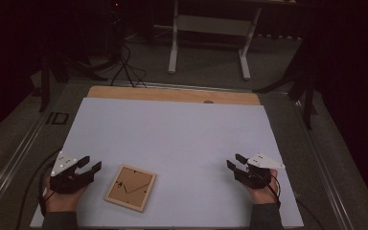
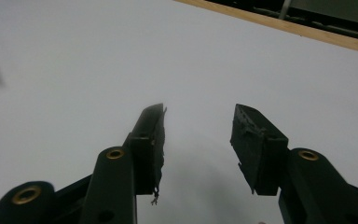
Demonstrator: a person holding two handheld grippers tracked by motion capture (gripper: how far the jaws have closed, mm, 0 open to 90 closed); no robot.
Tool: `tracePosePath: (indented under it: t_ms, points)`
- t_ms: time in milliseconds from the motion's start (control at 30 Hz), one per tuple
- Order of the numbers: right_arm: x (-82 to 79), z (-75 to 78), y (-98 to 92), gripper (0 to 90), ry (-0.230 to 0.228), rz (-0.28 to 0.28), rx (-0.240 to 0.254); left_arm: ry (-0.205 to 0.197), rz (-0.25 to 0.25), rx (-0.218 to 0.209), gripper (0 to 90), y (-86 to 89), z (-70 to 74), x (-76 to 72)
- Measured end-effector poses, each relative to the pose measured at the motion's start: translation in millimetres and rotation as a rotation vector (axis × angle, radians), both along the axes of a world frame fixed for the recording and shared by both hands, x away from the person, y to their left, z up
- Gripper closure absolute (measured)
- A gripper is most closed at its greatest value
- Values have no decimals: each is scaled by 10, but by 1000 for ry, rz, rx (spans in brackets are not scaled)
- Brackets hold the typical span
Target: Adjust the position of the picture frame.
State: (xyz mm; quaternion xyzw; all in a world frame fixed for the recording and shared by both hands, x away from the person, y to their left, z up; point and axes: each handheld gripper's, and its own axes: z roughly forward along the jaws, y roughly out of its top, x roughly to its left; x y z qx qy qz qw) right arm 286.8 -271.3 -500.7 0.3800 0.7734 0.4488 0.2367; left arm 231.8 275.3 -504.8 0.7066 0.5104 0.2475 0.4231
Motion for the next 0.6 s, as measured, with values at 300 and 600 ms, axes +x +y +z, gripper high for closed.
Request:
tracePosePath:
  t_ms: [300, 600]
  points:
    - [17, -4, -22, 541, 1, -15, 5, 3, -15, 4, 491, -34, 1, 17]
    - [20, -13, -14, 540, 7, -22, -8, 1, -40, -9, 564, -66, 32, 6]
